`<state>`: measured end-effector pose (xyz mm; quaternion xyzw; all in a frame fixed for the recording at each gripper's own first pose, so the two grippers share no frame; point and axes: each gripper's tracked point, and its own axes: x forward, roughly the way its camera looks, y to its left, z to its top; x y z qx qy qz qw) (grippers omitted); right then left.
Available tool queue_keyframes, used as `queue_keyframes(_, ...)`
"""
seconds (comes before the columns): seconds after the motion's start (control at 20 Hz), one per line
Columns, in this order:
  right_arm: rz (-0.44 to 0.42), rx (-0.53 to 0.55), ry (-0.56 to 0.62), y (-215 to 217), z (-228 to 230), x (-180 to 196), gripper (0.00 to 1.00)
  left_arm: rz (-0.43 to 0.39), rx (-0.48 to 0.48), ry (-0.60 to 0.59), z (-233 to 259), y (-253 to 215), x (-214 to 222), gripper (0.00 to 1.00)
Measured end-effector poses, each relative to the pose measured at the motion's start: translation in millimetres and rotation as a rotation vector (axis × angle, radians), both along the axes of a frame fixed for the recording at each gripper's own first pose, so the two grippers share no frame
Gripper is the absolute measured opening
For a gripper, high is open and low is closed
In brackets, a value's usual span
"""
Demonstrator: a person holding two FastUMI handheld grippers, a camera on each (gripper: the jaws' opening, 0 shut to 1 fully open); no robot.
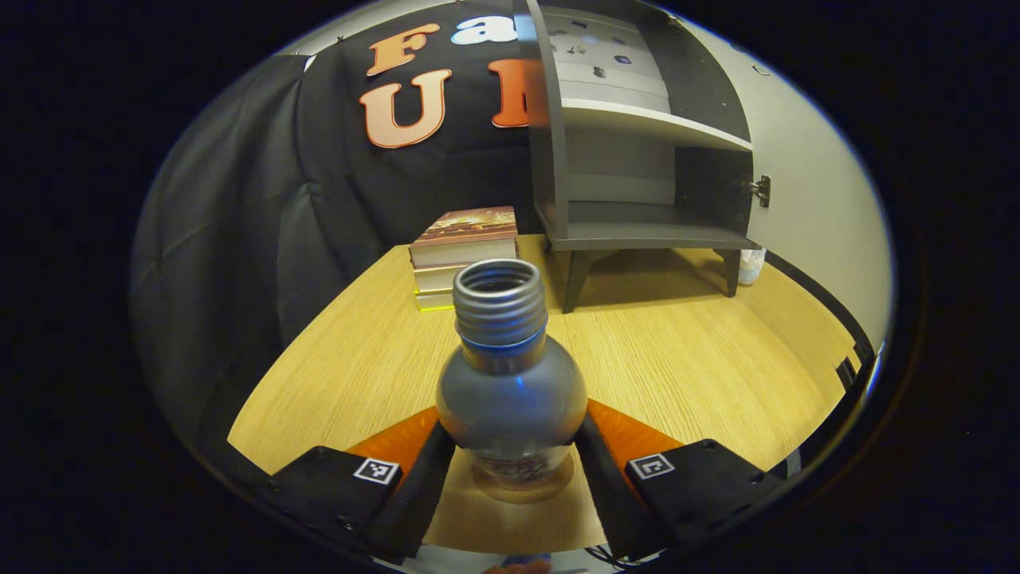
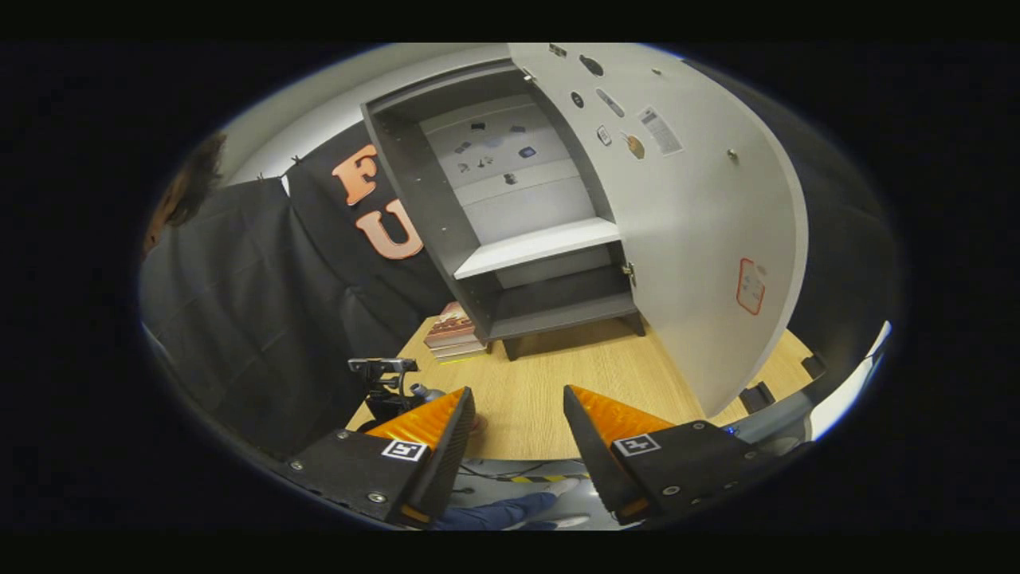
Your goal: Open the cabinet door with the right hand, grasp the bottle in the cabinet with the left hand and place it on the coaster, then close the cabinet door with the right hand.
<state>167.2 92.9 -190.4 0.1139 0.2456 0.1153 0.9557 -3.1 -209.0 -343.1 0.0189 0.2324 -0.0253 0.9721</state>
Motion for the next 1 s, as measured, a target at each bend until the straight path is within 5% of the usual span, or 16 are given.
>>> queue_keyframes(0.5, -0.023, 0.023, -0.063, -9.7, 23.4, -9.5, 0.70, -0.020, 0.024, -0.161, 88.1, 2.4, 6.7, 0.93)
queue_keyframes(1.0, -0.185, -0.089, -0.339, -109.0, 152.6, -13.1, 0.70, -0.105, -0.044, -0.377, 240.5, -33.8, 17.8, 0.92)
